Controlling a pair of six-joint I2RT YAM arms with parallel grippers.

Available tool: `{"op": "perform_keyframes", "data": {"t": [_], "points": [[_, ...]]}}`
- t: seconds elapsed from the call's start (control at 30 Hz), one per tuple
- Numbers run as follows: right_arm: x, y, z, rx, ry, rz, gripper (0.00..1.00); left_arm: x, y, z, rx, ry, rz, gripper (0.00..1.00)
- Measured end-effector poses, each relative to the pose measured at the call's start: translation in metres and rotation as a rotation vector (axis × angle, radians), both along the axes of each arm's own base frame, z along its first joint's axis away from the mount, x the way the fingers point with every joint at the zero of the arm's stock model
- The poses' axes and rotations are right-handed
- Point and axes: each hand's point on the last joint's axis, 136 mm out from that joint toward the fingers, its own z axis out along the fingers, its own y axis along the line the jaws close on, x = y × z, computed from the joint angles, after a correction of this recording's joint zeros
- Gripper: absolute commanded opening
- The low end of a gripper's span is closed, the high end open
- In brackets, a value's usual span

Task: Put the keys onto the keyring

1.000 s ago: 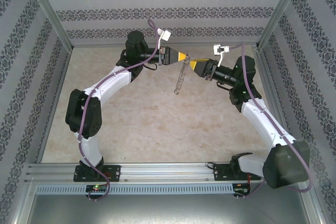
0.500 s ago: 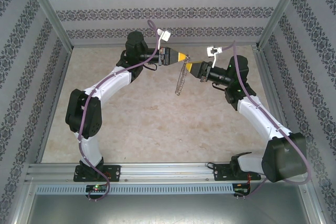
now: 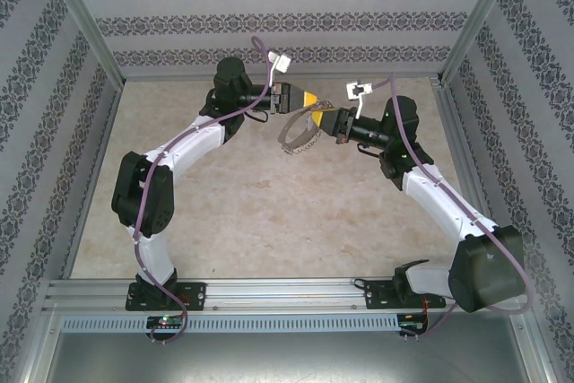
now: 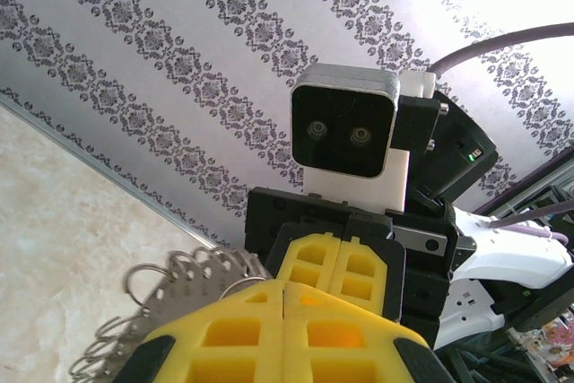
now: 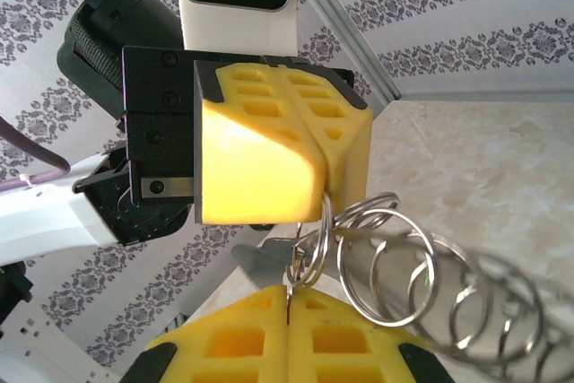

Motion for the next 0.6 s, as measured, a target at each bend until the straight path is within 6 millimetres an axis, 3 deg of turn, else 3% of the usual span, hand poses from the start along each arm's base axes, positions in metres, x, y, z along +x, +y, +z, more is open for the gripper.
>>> {"op": "perform_keyframes", "data": {"t": [0.6], "points": [[0.017,0.014,0.000,-0.020,0.003,-0.121,0.00,0.012,0.005,0.000,-0.037,0.001,0.073,0.00]]}}
